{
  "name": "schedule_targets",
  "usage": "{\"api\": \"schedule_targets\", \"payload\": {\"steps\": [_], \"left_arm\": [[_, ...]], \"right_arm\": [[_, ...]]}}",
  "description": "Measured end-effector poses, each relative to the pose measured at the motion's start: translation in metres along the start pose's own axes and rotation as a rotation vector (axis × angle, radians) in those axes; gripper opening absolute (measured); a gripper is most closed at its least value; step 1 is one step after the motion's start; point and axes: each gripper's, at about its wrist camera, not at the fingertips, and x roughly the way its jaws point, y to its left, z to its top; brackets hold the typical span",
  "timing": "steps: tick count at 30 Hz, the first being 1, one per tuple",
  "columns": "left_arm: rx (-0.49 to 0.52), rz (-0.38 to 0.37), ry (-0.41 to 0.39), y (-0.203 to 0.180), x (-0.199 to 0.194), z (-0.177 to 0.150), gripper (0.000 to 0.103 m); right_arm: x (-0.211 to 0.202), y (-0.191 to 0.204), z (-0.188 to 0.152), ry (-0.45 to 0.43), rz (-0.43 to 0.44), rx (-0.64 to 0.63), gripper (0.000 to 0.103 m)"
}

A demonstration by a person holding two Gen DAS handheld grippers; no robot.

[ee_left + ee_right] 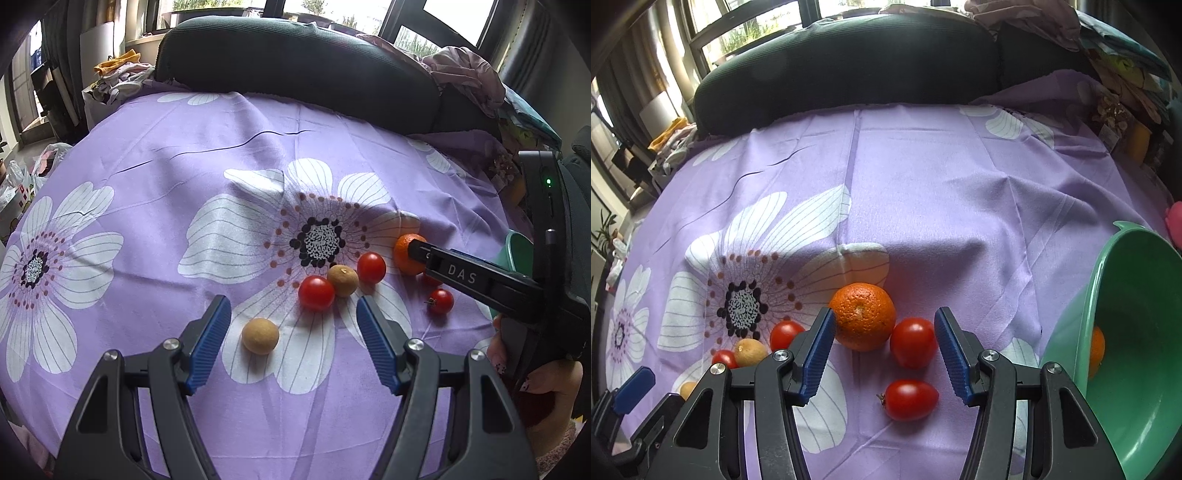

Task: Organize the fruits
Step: 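Move the right tool back toward the second orange by the tomatoes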

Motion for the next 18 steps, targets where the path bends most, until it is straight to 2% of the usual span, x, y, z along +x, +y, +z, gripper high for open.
{"api": "schedule_targets", "payload": {"steps": [8,18], "left_arm": [[-0.004,-0.003,0.009,0.002,0.002,0.000,0.071],[-0.013,-0.010,0.016,0.004,0.004,0.000,0.071]], "right_arm": [[0.007,0.014,0.001,-0.028,-0.029,-0.061,0.058],[0.006,0.027,-0.004,-0.022,-0.089,-0.132,0.057]]}}
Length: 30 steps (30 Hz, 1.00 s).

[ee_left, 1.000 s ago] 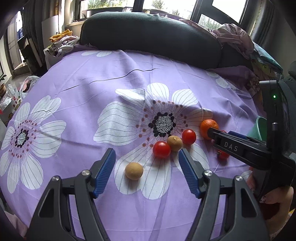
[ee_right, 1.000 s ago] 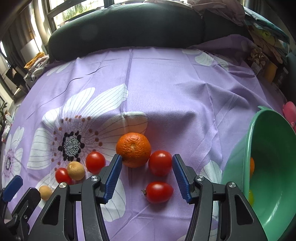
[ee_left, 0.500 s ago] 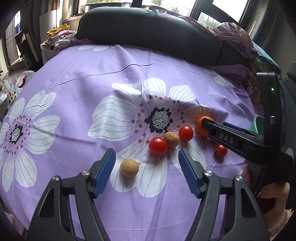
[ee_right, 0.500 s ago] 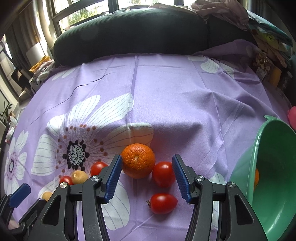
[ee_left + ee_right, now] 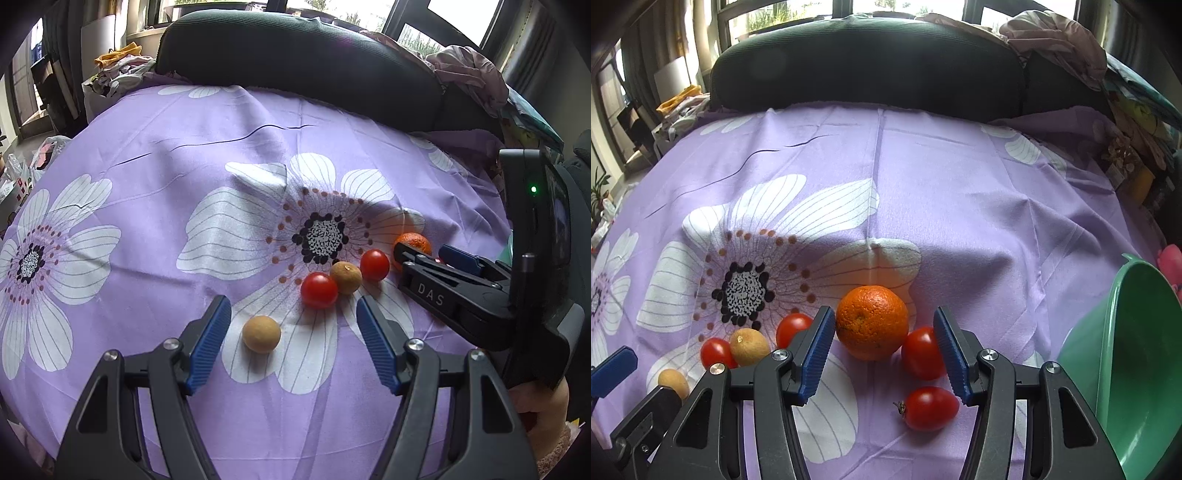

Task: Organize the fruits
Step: 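Move the right tool back toward the second orange by the tomatoes, then grasp the second orange with the right tool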

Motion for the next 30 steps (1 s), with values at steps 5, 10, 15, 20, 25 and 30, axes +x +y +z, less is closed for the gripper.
{"api": "schedule_targets", "payload": {"steps": [5,10,15,20,25,30], "left_arm": [[-0.004,-0.014,0.004,0.001,0.001,0.001,0.071],[-0.025,-0.010,-0.003,0.007,-0.002,0.002,0.071],[-0.041,-0.021,-0.004,0.010,-0.002,0.004,0.071],[-0.049,-0.020,-0.008,0.014,-0.003,0.005,0.071],[-0.039,-0.006,-0.005,0.011,-0.001,0.004,0.071],[-0.011,-0.005,-0.007,0.003,-0.001,0.002,0.071]], "right_arm": [[0.001,-0.002,0.001,-0.013,-0.010,0.012,0.056],[-0.007,-0.010,-0.002,-0.013,0.054,0.087,0.036],[-0.023,-0.022,-0.007,-0.020,0.172,0.133,0.036],[-0.052,-0.029,-0.024,-0.002,0.355,0.146,0.036],[-0.044,-0.019,-0.044,0.116,0.420,0.089,0.036],[-0.036,-0.011,-0.046,0.155,0.402,0.064,0.036]]}}
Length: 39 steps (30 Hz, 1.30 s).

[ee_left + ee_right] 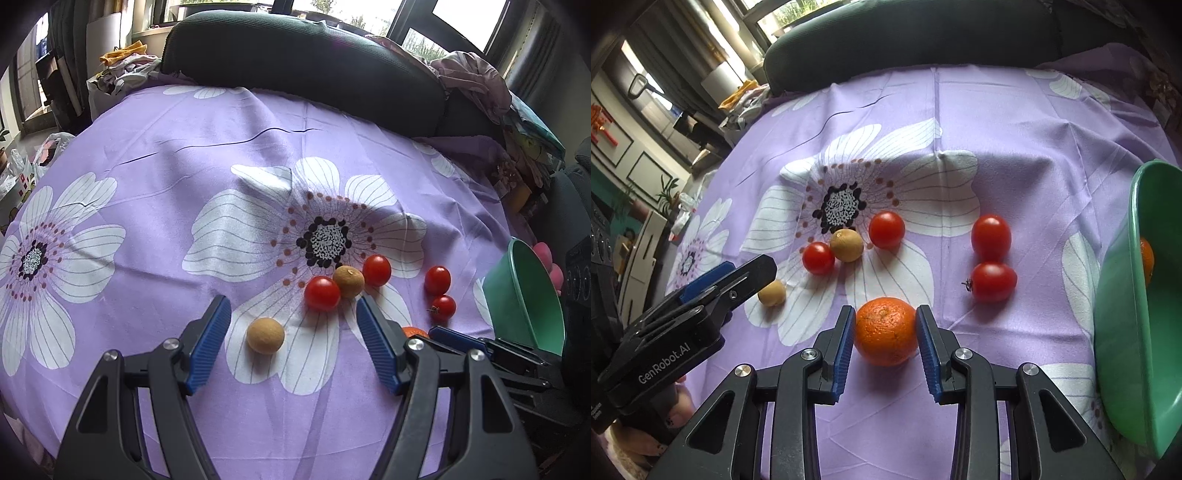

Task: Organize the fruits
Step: 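Grasp the second orange with the right tool, then carry the orange with the right tool into the green bowl and open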

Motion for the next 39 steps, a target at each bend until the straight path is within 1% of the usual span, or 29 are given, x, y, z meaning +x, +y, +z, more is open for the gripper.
{"api": "schedule_targets", "payload": {"steps": [3,5,8,9,11,13,16,19,22,24,28,31,33,37,39], "left_arm": [[0.021,-0.016,0.008,-0.006,0.000,-0.002,0.071],[0.029,-0.031,0.013,-0.009,0.000,-0.003,0.071],[0.041,-0.077,0.020,-0.015,-0.002,-0.006,0.071],[0.044,-0.088,0.028,-0.018,-0.001,-0.008,0.068],[0.050,-0.093,0.052,-0.024,0.002,-0.012,0.067],[0.080,-0.142,0.086,-0.032,0.006,-0.017,0.067],[0.090,-0.209,0.116,-0.041,0.006,-0.022,0.067],[0.114,-0.228,0.147,-0.050,0.011,-0.028,0.066],[0.089,-0.271,0.182,-0.054,0.017,-0.033,0.061],[0.082,-0.301,0.197,-0.058,0.019,-0.035,0.055],[0.099,-0.275,0.192,-0.064,0.021,-0.039,0.049],[0.086,-0.276,0.194,-0.061,0.024,-0.039,0.044],[0.070,-0.273,0.193,-0.059,0.026,-0.037,0.036],[0.066,-0.284,0.176,-0.057,0.023,-0.035,0.034],[0.073,-0.280,0.153,-0.059,0.017,-0.034,0.034]], "right_arm": [[-0.008,-0.004,0.001,-0.021,0.031,0.021,0.036],[-0.017,-0.010,0.002,-0.052,0.039,0.046,0.036],[-0.028,-0.018,0.002,-0.087,0.055,0.085,0.041],[-0.029,-0.021,0.002,-0.089,0.071,0.091,0.043],[-0.028,-0.025,0.002,-0.070,0.096,0.114,0.044],[-0.026,-0.028,0.002,-0.059,0.121,0.136,0.044],[-0.025,-0.033,0.002,-0.052,0.180,0.172,0.044],[-0.020,-0.037,0.001,-0.021,0.249,0.222,0.044],[-0.013,-0.034,-0.001,0.010,0.232,0.230,0.044],[-0.008,-0.033,-0.001,0.022,0.217,0.233,0.044],[0.002,-0.035,-0.002,0.056,0.213,0.255,0.044],[0.006,-0.035,-0.002,0.072,0.199,0.250,0.044],[0.007,-0.035,-0.002,0.071,0.185,0.243,0.044],[0.009,-0.035,-0.002,0.073,0.163,0.231,0.043],[0.005,-0.036,-0.003,0.060,0.179,0.247,0.043]]}}
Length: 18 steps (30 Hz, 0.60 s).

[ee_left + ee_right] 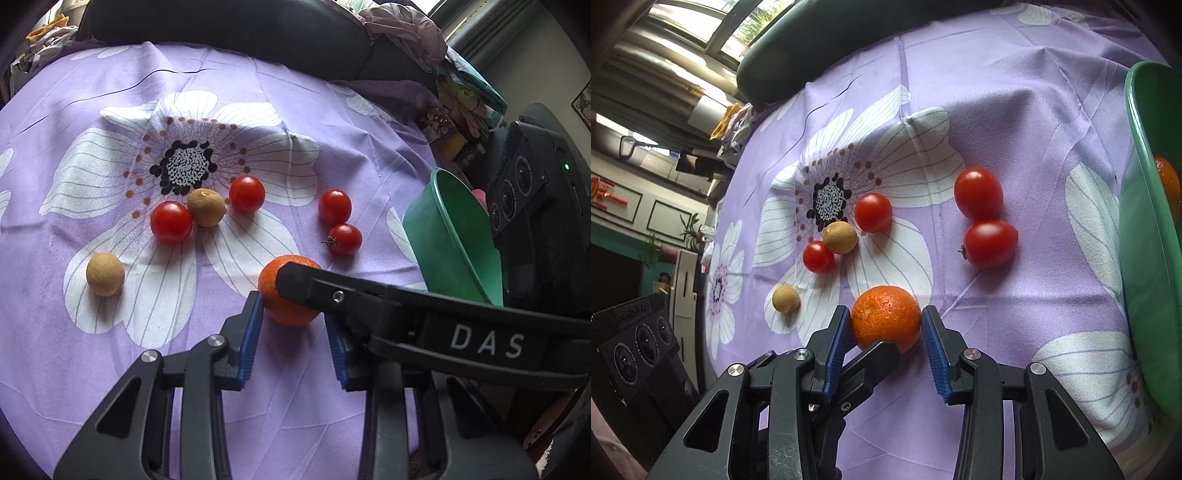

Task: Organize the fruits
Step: 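Carry the orange with the right tool into the green bowl and open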

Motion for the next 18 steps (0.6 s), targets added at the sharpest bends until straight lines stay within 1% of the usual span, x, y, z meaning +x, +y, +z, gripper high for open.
{"api": "schedule_targets", "payload": {"steps": [4,7,10,14,18], "left_arm": [[0.062,0.013,-0.085,-0.017,-0.018,0.007,0.033],[0.105,-0.002,-0.133,-0.033,-0.028,0.015,0.033],[0.167,-0.030,-0.178,-0.053,-0.036,0.019,0.033],[0.241,-0.082,-0.203,-0.082,-0.038,0.026,0.033],[0.314,-0.135,-0.215,-0.113,-0.033,0.030,0.033]], "right_arm": [[-0.022,0.006,0.002,-0.081,0.029,-0.025,0.042],[-0.046,0.015,0.001,-0.169,0.007,-0.068,0.042],[-0.071,0.015,-0.002,-0.253,-0.007,-0.079,0.042],[-0.103,0.006,-0.004,-0.349,-0.035,-0.065,0.042],[-0.134,-0.013,-0.006,-0.437,-0.060,-0.022,0.042]]}}
